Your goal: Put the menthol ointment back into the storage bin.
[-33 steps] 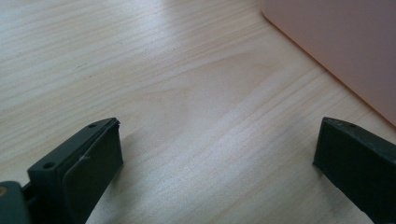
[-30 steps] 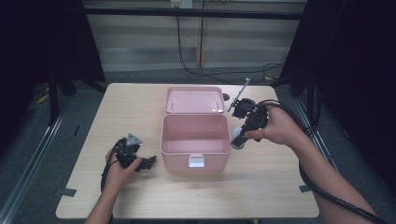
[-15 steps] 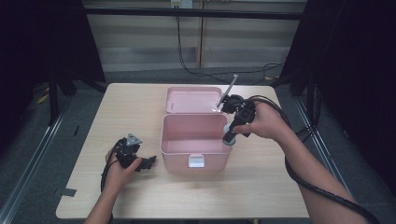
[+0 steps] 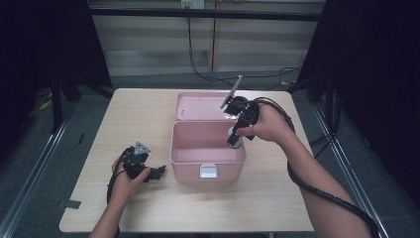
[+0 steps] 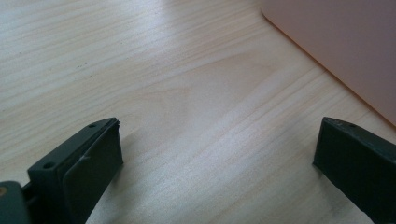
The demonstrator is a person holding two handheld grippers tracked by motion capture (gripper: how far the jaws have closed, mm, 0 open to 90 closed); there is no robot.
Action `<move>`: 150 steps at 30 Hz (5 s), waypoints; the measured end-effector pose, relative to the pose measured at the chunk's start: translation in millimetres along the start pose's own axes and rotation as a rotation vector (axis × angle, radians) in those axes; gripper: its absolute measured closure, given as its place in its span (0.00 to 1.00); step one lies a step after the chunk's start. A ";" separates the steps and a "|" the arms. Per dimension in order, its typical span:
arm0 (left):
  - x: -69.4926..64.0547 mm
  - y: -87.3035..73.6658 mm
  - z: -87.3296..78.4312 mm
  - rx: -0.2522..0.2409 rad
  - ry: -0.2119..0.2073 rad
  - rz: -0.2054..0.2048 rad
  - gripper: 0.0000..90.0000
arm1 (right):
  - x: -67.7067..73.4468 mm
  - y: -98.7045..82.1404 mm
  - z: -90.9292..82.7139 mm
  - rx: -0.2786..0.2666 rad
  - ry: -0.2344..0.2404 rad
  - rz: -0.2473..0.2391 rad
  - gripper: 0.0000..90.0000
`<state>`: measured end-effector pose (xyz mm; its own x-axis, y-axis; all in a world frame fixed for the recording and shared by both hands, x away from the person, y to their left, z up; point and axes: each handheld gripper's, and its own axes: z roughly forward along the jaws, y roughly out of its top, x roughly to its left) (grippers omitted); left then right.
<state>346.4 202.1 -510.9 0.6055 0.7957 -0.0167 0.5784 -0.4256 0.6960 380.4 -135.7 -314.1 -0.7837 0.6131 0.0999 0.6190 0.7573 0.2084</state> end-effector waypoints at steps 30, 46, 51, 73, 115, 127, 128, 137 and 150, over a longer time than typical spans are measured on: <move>0.1 0.0 -0.1 0.001 0.000 0.000 0.01 | -3.7 31.1 50.2 0.051 -0.031 0.112 0.56; 0.0 0.0 0.0 0.000 0.000 0.000 0.01 | -7.2 40.5 66.8 0.059 -0.061 0.200 0.56; 0.1 0.1 -0.1 0.001 0.000 0.000 0.01 | -8.6 41.9 70.9 0.056 -0.061 0.225 0.56; 0.0 0.0 0.0 0.000 0.000 0.000 0.01 | -12.5 48.2 93.0 0.057 -0.077 0.271 0.56; -0.1 0.1 0.4 -0.001 0.000 0.001 0.00 | -20.8 48.3 119.5 0.019 -0.099 0.349 0.56; -0.4 0.1 0.4 -0.002 0.000 -0.002 0.00 | -21.4 47.7 124.7 0.010 -0.105 0.356 0.56; -0.4 0.1 0.5 -0.002 0.000 -0.002 0.00 | -21.5 47.7 125.0 0.011 -0.101 0.355 0.56; -0.4 0.0 0.5 -0.003 0.000 -0.003 0.00 | -20.9 48.0 129.3 0.014 -0.108 0.349 0.56; -0.4 0.0 0.5 -0.003 0.000 -0.003 0.00 | -20.9 49.1 133.2 0.008 -0.111 0.344 0.56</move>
<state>346.5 201.6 -511.2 0.6040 0.7968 -0.0185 0.5785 -0.4223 0.6979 434.1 -81.3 -435.5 -0.5196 0.8526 0.0561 0.8461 0.5042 0.1730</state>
